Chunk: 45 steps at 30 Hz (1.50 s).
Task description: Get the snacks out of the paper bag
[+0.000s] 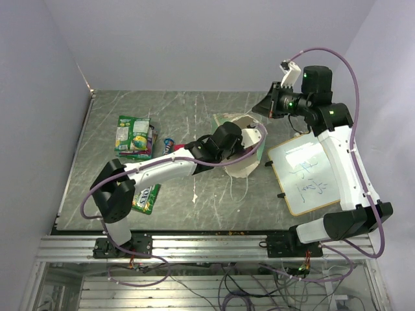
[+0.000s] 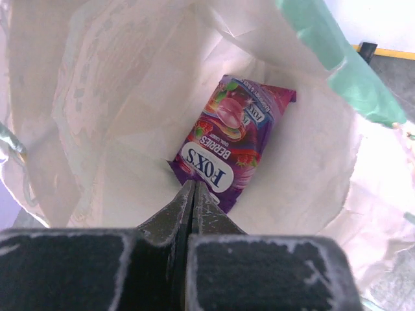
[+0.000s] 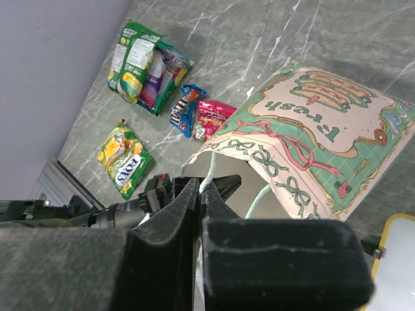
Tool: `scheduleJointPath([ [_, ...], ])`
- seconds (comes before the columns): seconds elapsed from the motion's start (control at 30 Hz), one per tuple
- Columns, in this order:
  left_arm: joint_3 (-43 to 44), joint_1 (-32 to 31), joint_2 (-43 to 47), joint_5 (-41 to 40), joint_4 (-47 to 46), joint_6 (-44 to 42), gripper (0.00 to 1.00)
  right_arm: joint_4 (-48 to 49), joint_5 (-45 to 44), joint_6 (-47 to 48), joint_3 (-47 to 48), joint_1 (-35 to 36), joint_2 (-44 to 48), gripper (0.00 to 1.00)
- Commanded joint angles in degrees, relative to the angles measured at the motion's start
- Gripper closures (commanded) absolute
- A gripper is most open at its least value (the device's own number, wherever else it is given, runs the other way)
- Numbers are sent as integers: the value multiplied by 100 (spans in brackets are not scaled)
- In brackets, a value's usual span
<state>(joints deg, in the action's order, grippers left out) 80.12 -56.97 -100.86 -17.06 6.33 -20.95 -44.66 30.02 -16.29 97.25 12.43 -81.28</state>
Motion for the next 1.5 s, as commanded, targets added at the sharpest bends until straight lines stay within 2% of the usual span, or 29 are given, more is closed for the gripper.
scheduleJointPath([
  [0.0,-123,-41,262,328,199,249,93,204,50,12,-62,-43,27,100],
  [0.13,133,-40,23,970,482,370,92,382,578,-72,-19,-43,12,100],
  [0.27,-19,-50,-251,1129,117,387,85,406,668,-168,114,-38,16,100],
  [0.43,84,-83,-571,1021,-61,309,65,332,632,-202,153,-45,-35,100],
  [0.5,70,-109,-636,903,-160,286,49,369,616,-279,188,-39,-35,100],
  [0.57,30,-122,-689,747,-260,289,41,346,619,-331,331,-38,-75,100],
  [0.73,-189,-129,-658,538,-412,385,34,113,547,-384,780,-46,-232,100],
  [1.07,-217,-321,-162,746,172,667,37,-383,776,-462,1745,-78,-642,100],
  [1.17,49,-340,128,1065,635,1012,40,-710,827,-296,1906,-151,-744,100],
  [1.3,217,-342,499,1608,919,1557,39,-1106,1415,-150,1931,-247,-955,100],
  [1.4,306,-333,528,2169,1211,1973,38,-1556,1764,-35,1905,-277,-1166,100],
  [1.47,321,-332,460,2235,1371,2262,39,-1753,1790,52,1855,-292,-1228,100],
])
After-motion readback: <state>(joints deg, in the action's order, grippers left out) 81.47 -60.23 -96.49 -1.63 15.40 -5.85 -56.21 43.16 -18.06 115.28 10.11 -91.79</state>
